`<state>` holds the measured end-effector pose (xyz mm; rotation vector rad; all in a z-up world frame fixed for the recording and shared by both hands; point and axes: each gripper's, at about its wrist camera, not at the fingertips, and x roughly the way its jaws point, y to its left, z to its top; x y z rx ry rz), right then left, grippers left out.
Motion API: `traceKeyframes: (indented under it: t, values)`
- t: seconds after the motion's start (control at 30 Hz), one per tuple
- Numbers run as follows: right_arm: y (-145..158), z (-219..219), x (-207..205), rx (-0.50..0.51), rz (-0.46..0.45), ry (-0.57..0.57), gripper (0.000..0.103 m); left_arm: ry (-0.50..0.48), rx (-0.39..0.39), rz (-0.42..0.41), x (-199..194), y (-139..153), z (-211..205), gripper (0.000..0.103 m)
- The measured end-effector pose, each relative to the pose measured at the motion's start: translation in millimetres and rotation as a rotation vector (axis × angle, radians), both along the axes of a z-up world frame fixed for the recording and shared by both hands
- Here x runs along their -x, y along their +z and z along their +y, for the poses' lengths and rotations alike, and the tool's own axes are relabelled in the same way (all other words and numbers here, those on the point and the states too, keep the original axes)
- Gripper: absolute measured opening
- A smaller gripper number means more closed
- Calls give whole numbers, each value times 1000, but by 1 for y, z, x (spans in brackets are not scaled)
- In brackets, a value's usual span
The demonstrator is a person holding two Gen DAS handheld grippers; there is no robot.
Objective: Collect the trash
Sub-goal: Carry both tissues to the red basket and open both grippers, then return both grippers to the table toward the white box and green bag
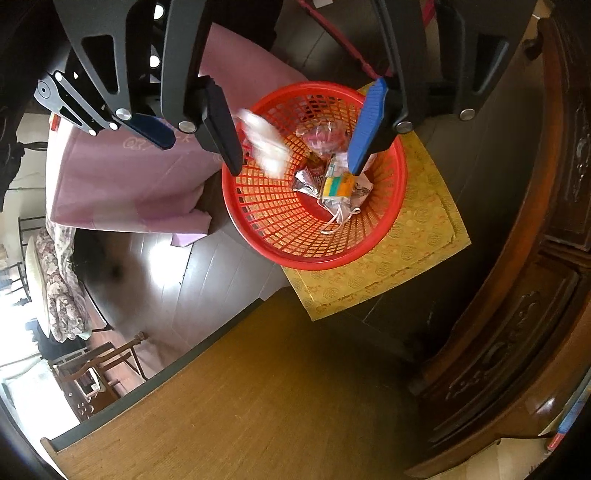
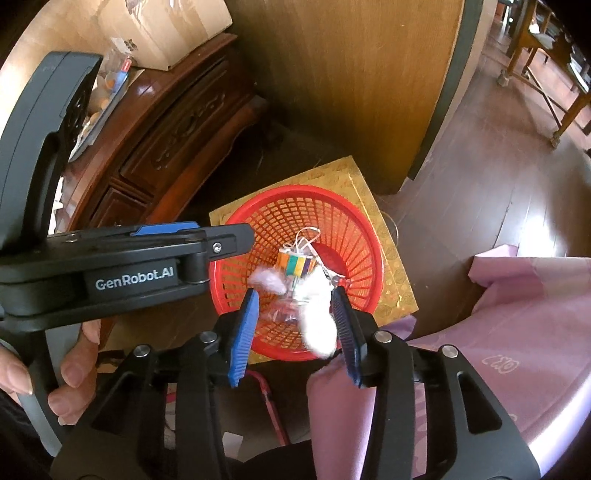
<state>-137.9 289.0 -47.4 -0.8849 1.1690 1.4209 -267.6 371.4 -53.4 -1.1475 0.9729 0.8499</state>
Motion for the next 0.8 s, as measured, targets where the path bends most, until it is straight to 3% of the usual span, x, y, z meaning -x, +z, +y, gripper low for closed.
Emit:
traceKeyframes:
  t: [0.5,0.8]
  values:
    - [35,-37,-22,-77,-30,-81,48,-30,-66,14,-5,25,-12,63]
    - [69,-100,-60,-167,-73,-228,49,-125,-132,21,-29,53,-39,69]
